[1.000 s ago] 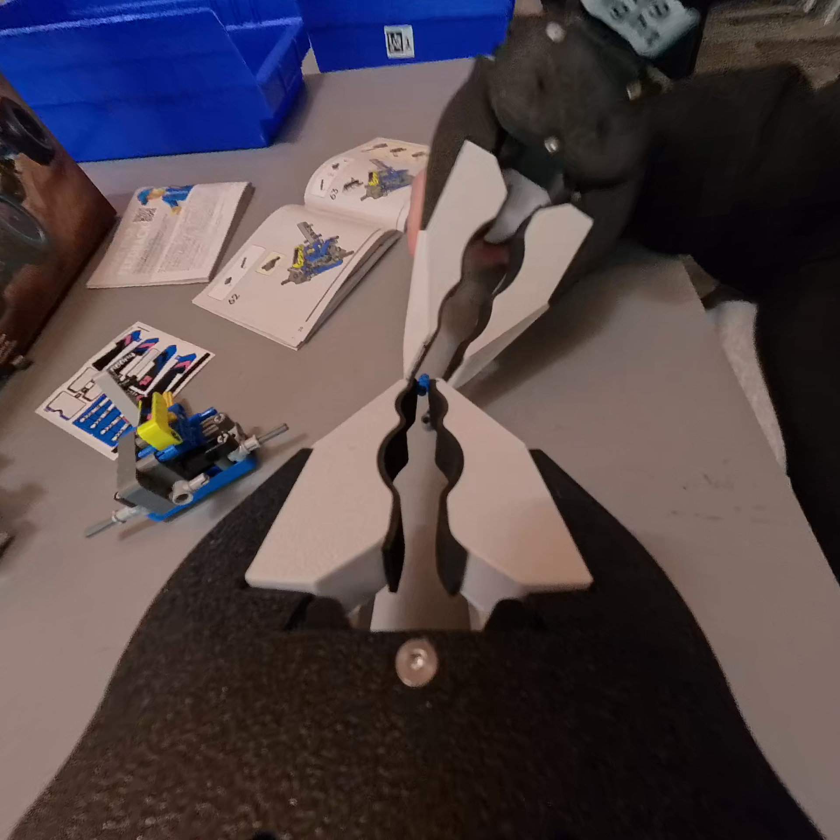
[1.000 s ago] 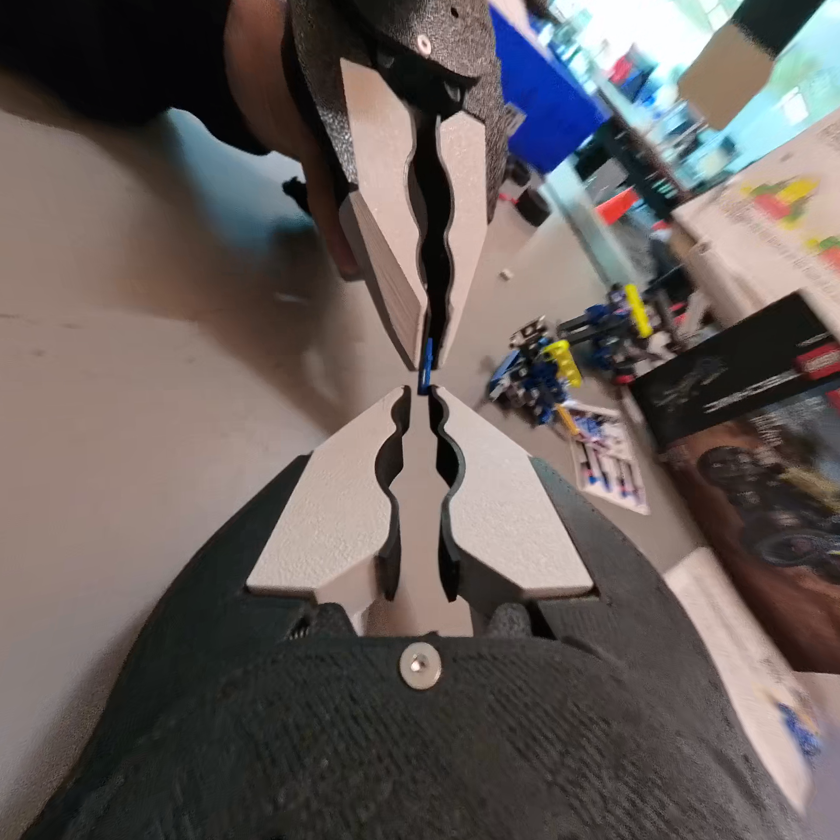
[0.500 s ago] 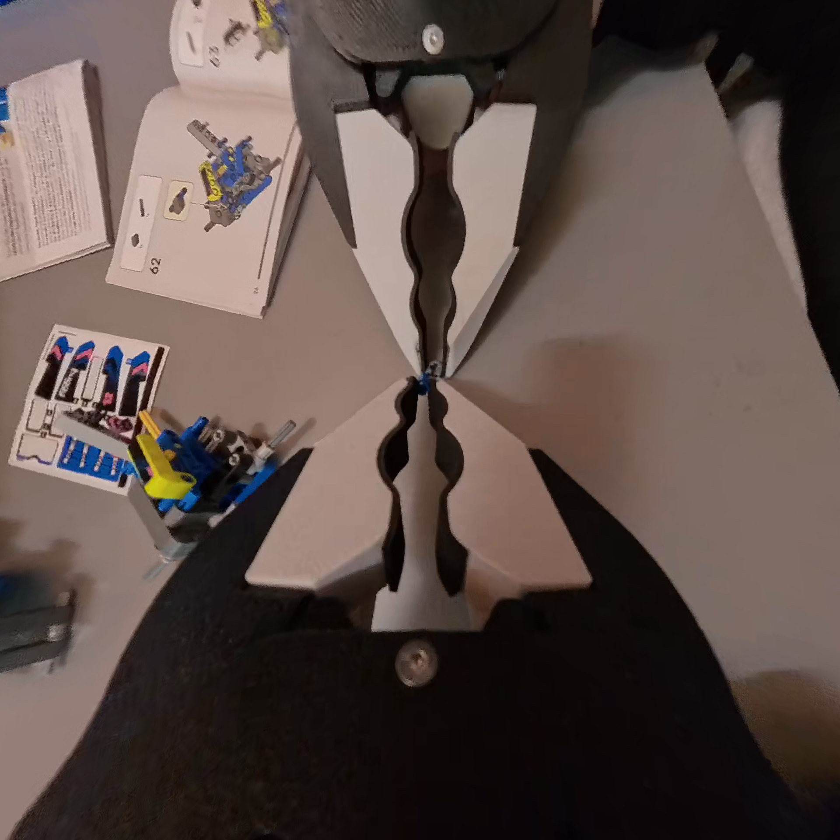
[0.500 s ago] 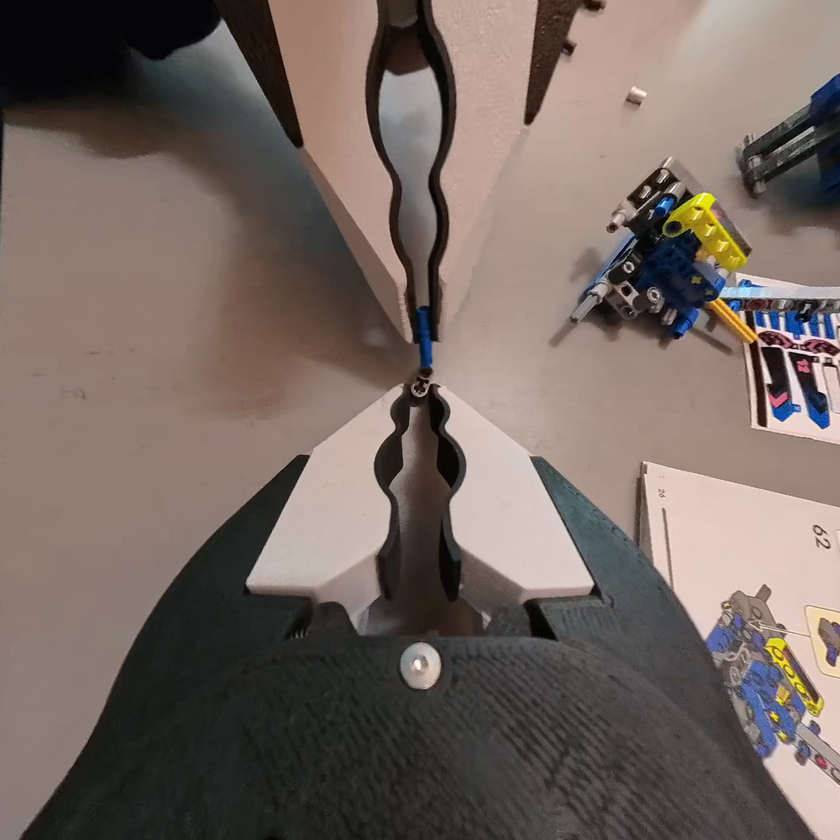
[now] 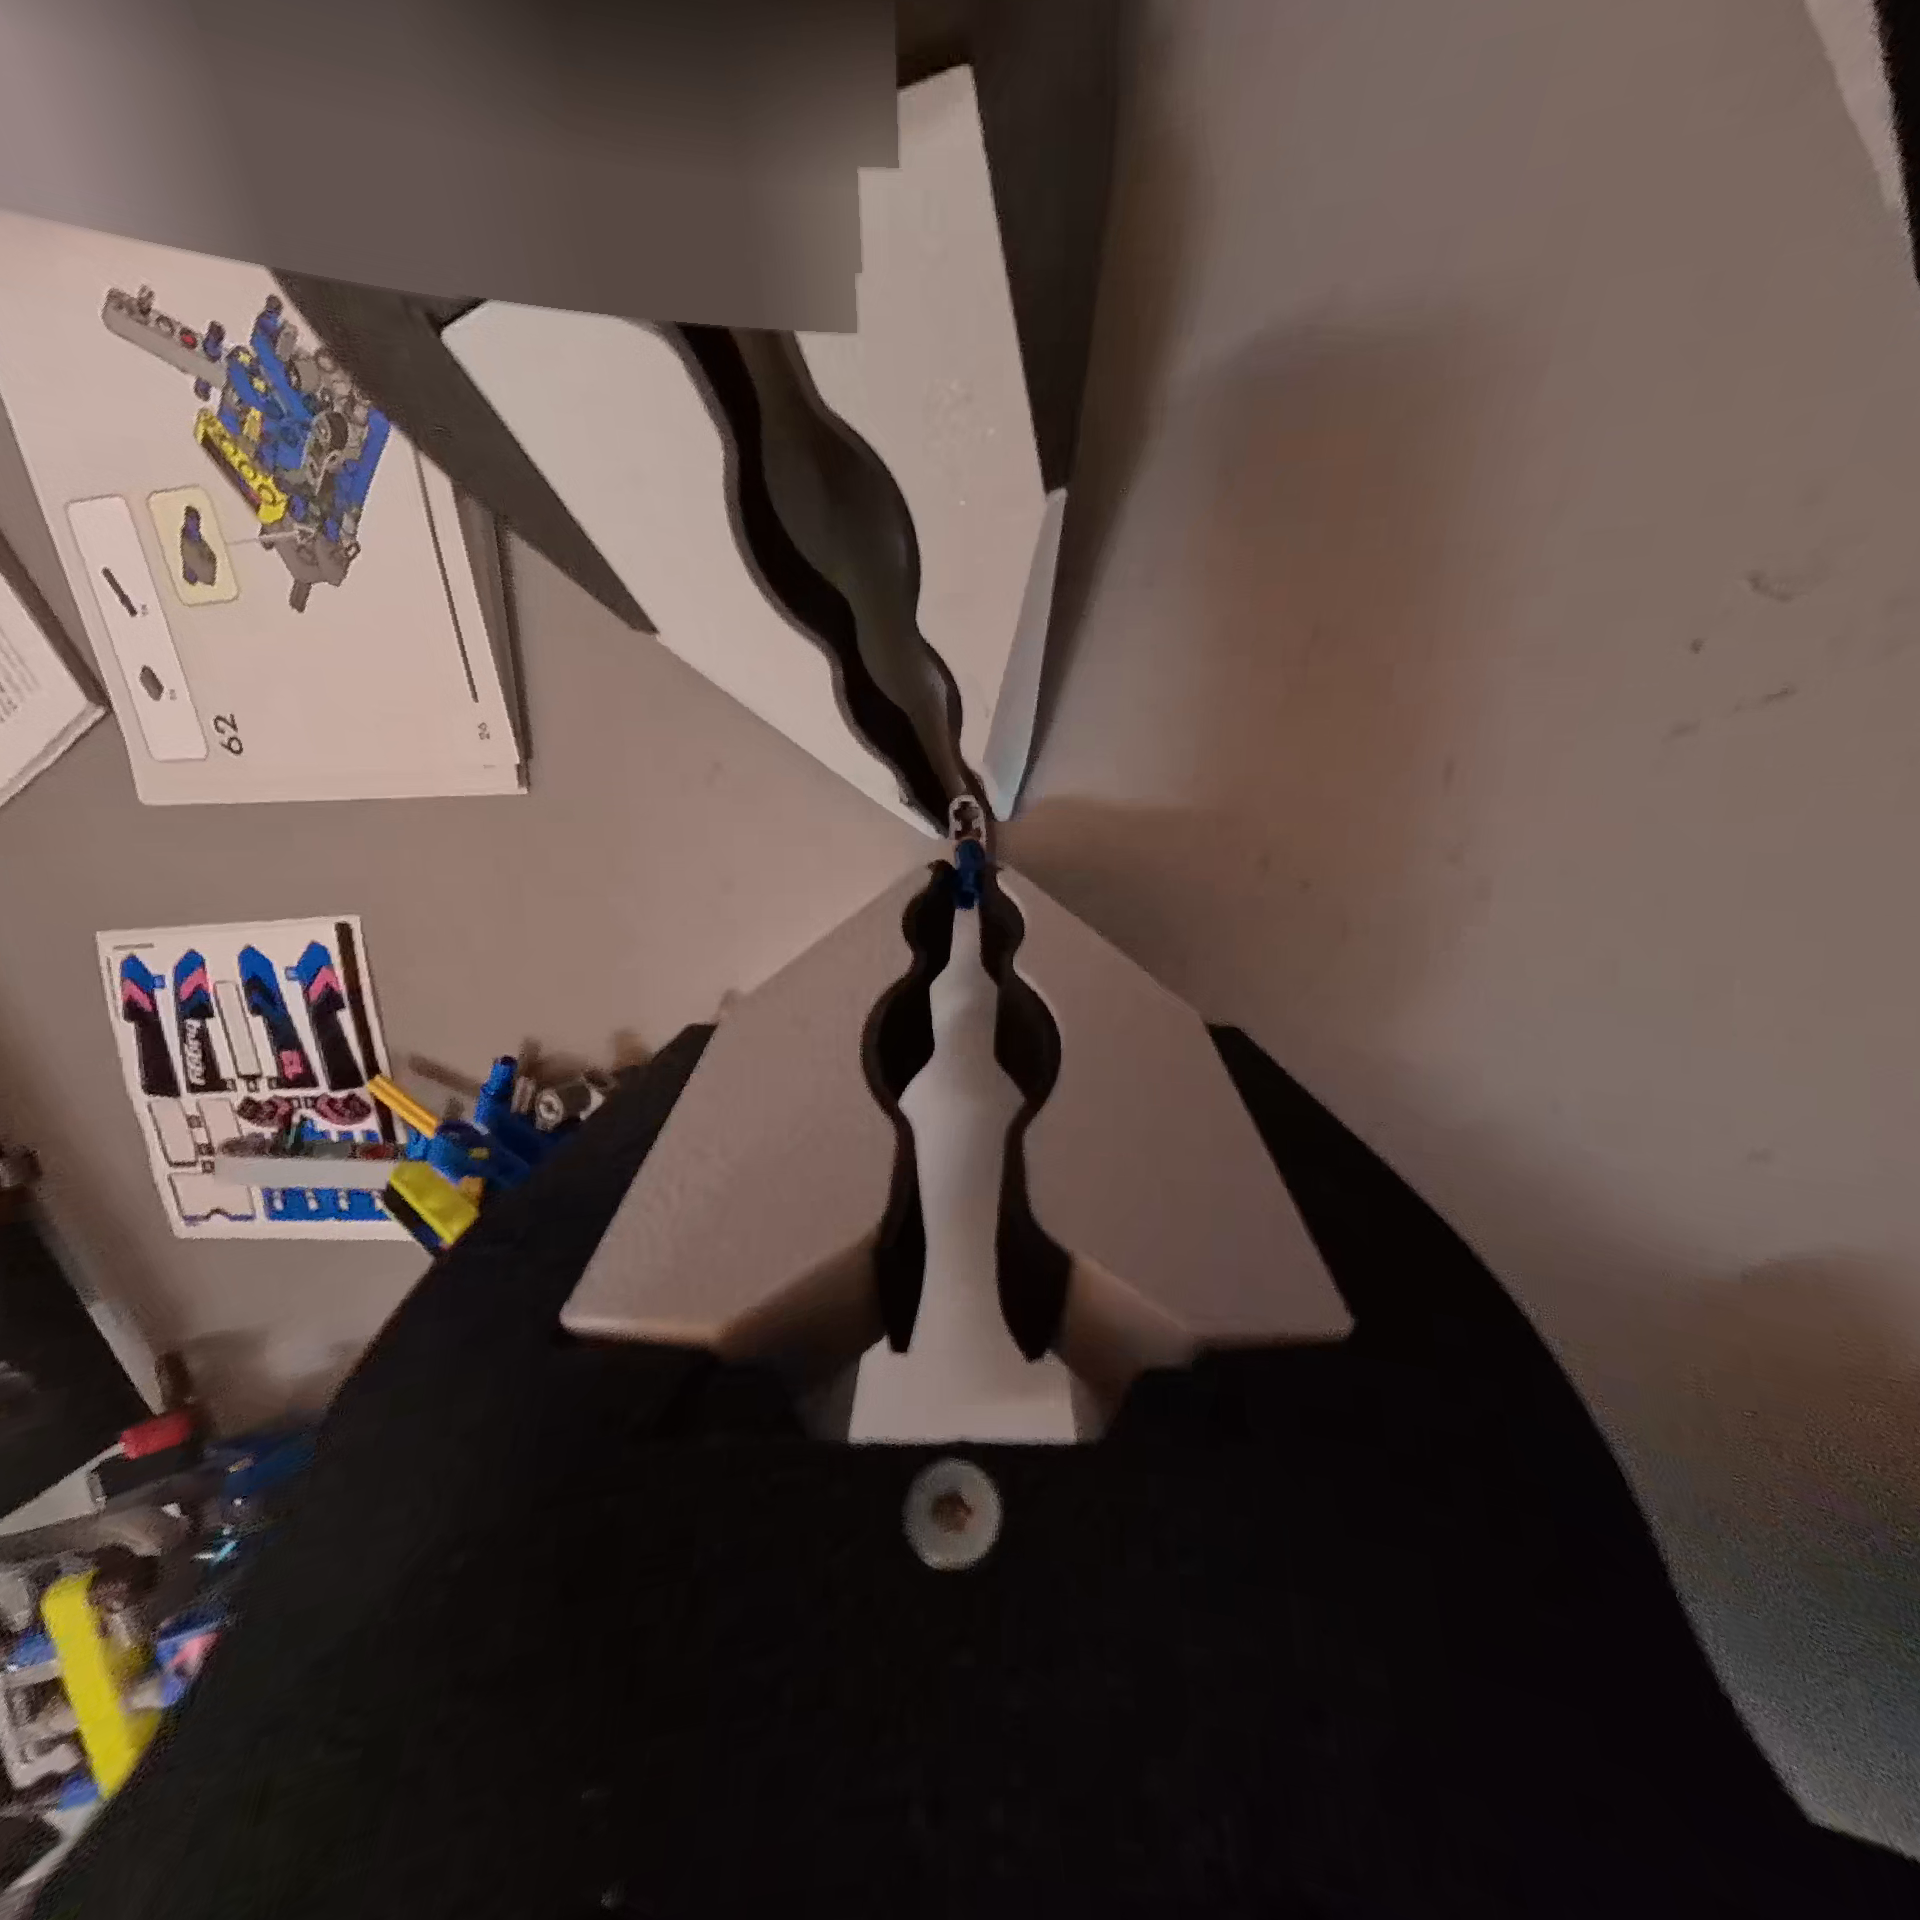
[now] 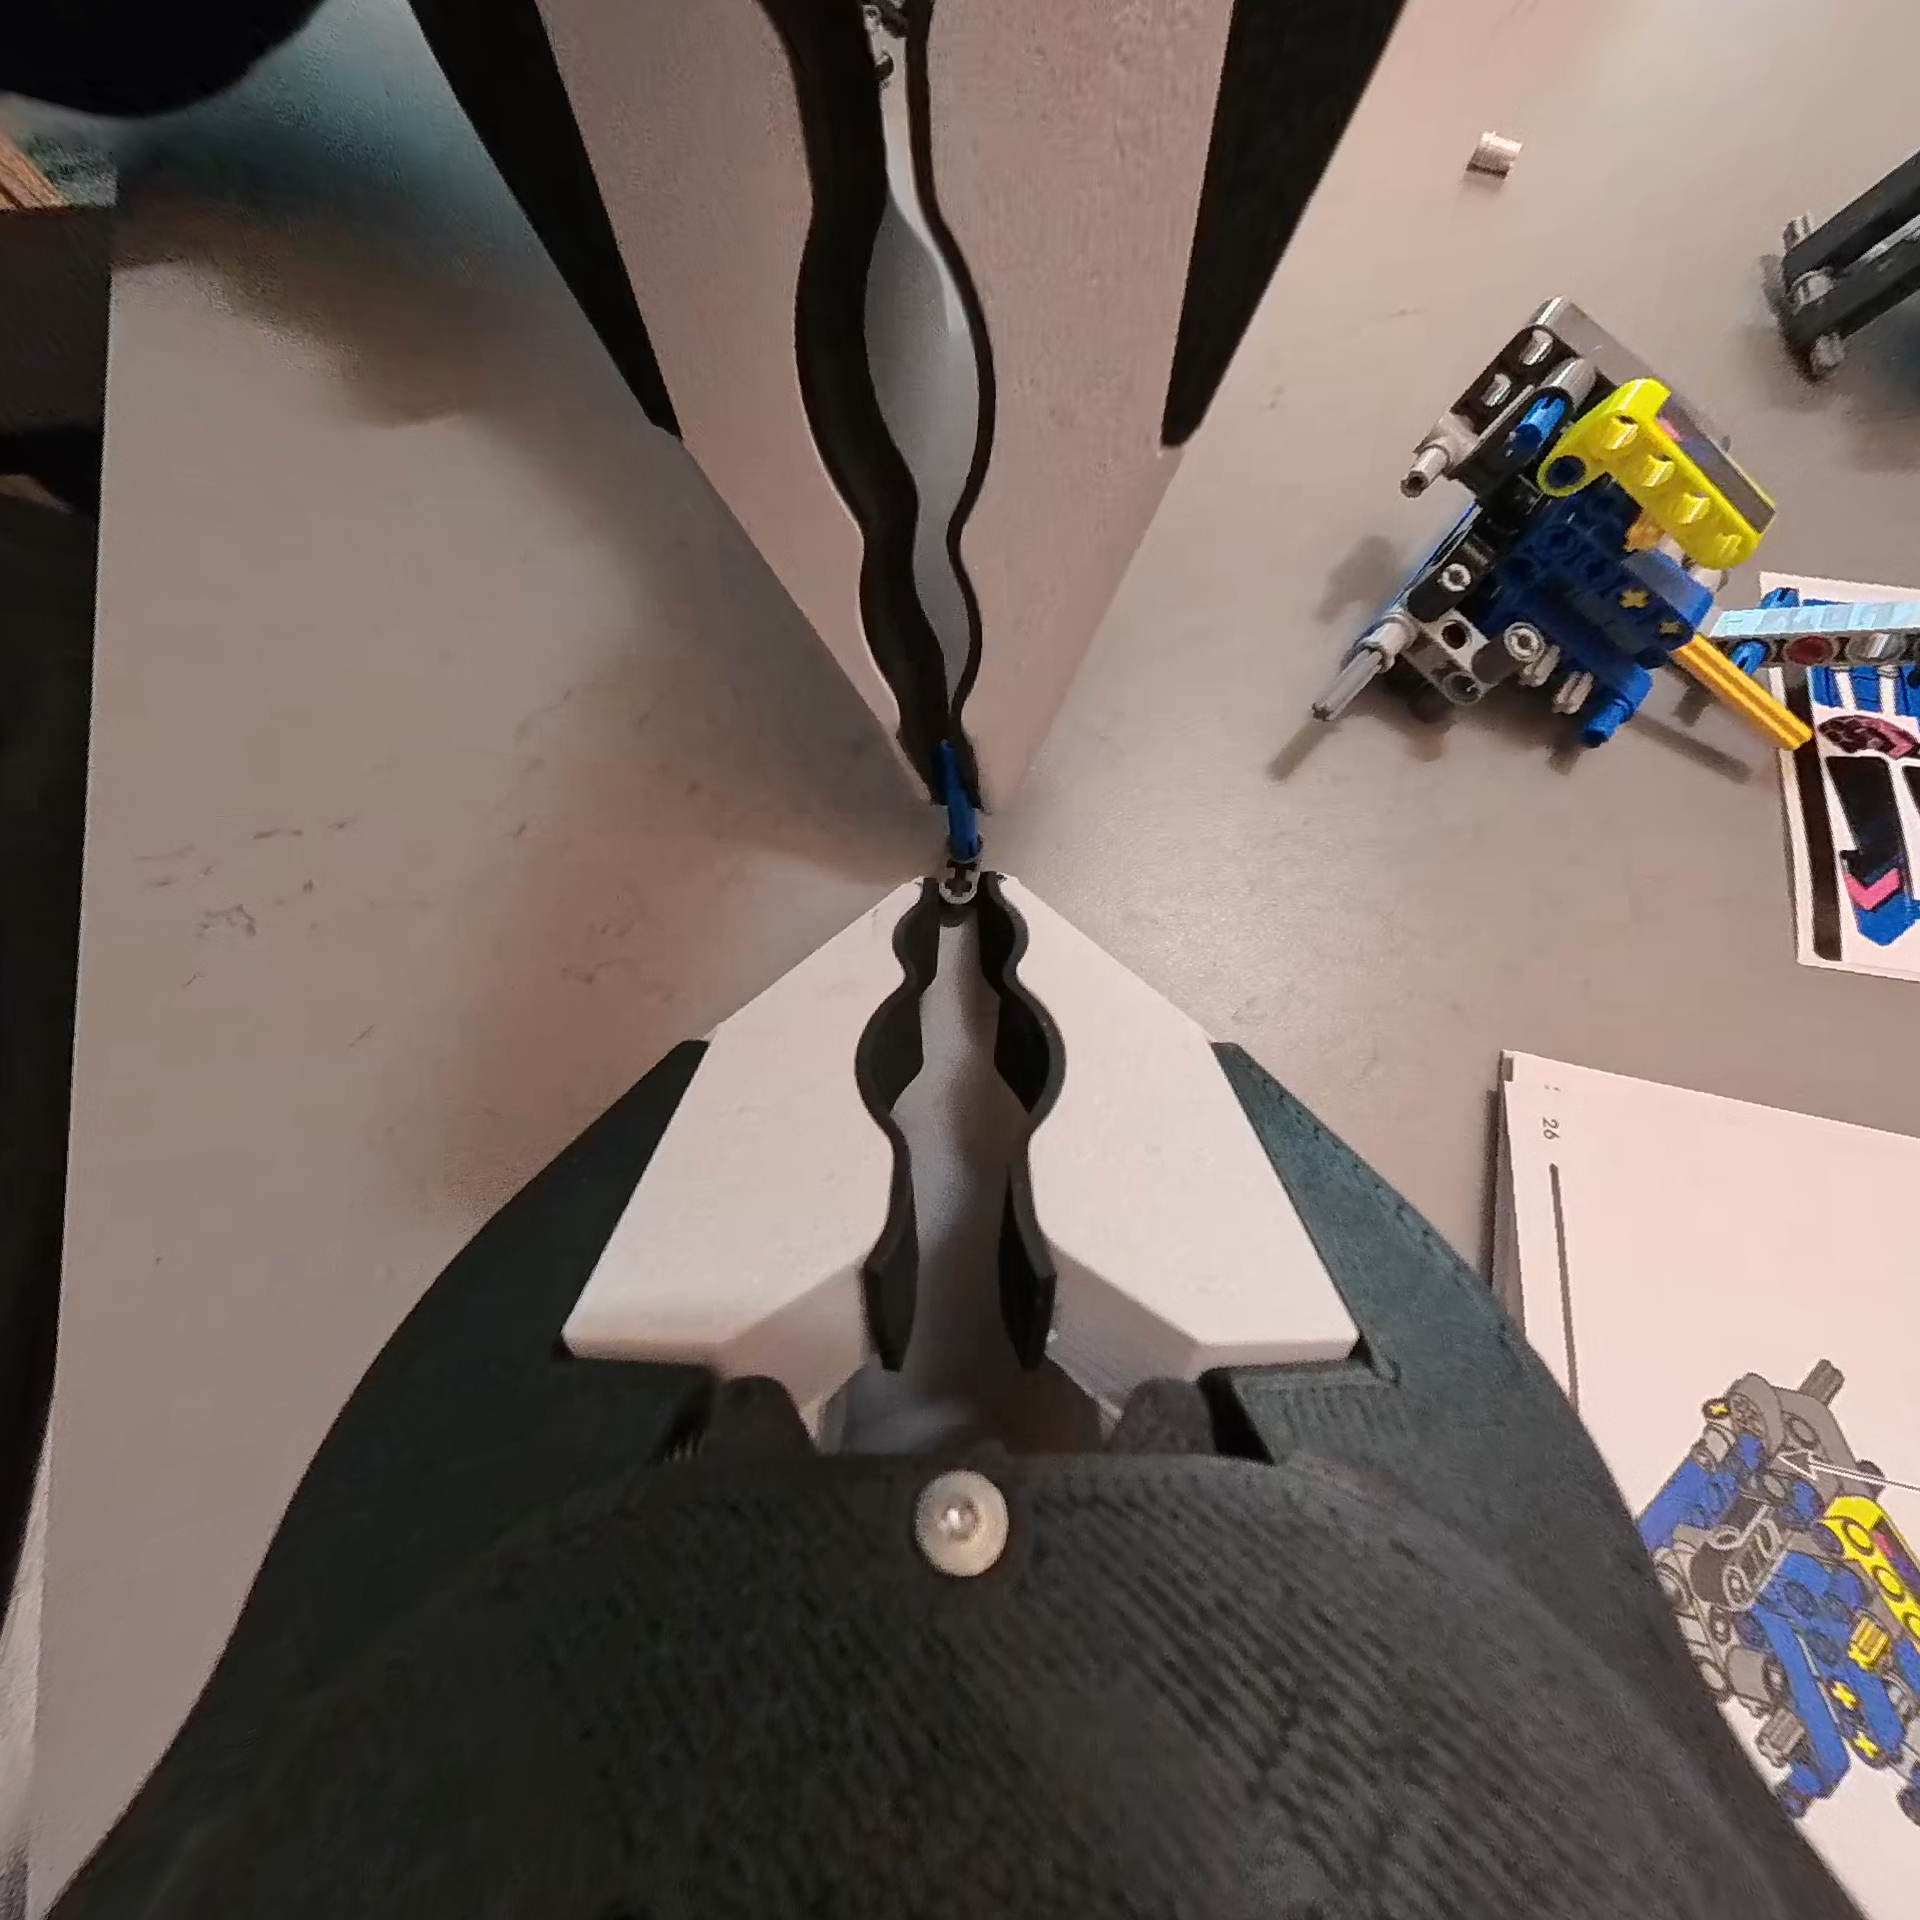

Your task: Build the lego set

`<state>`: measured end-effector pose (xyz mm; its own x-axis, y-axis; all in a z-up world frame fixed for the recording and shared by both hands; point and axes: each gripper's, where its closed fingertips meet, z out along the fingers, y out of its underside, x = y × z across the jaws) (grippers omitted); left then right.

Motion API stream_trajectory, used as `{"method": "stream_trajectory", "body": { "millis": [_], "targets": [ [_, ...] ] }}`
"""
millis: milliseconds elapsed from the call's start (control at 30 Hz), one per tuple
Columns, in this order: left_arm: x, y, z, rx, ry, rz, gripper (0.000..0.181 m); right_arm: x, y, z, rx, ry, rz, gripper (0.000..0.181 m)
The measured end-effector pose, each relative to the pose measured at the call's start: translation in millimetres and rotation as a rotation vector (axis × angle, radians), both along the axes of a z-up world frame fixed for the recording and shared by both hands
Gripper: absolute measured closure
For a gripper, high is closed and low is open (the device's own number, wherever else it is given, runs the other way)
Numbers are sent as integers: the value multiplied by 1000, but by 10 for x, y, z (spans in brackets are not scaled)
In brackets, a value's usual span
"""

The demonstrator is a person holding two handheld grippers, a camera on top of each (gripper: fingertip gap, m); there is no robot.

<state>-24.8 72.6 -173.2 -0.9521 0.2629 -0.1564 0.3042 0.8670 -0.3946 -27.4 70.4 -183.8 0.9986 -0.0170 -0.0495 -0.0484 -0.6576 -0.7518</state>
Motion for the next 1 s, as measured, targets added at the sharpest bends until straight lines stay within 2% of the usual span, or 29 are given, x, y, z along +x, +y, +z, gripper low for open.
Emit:
{"method": "stream_trajectory", "body": {
  "millis": [33,233,333,367,467,533,733,767,800,833,900,1000],
  "targets": [
    [-1,-6,1,13,-3,-12,179,0,0,0,0,1,0,175],
    [6,25,-23,70,14,-18,179,1,2,-1,0,3,6,175],
    [24,104,-156,131,7,4,178,1,3,-1,-1,-8,6,175],
    [11,52,-165,101,14,12,179,0,4,-2,0,-6,6,175],
    [171,195,-109,150,-77,34,179,-1,10,-1,1,3,7,175],
    [93,129,-38,67,1,51,179,-1,9,-2,0,-8,8,175],
    [37,139,-68,28,6,114,179,-3,1,8,3,3,10,169],
    [46,148,-71,22,0,138,179,19,-1,17,8,-32,-4,168],
    [47,147,-65,8,2,165,179,57,2,44,22,-92,-28,155],
    [36,146,-57,-5,15,191,179,88,17,97,51,-165,-49,150],
    [52,131,-18,-50,27,248,179,64,54,203,111,-314,-51,152],
    [11,50,60,-154,138,314,180,86,74,294,132,-569,-72,156]
  ]
}}
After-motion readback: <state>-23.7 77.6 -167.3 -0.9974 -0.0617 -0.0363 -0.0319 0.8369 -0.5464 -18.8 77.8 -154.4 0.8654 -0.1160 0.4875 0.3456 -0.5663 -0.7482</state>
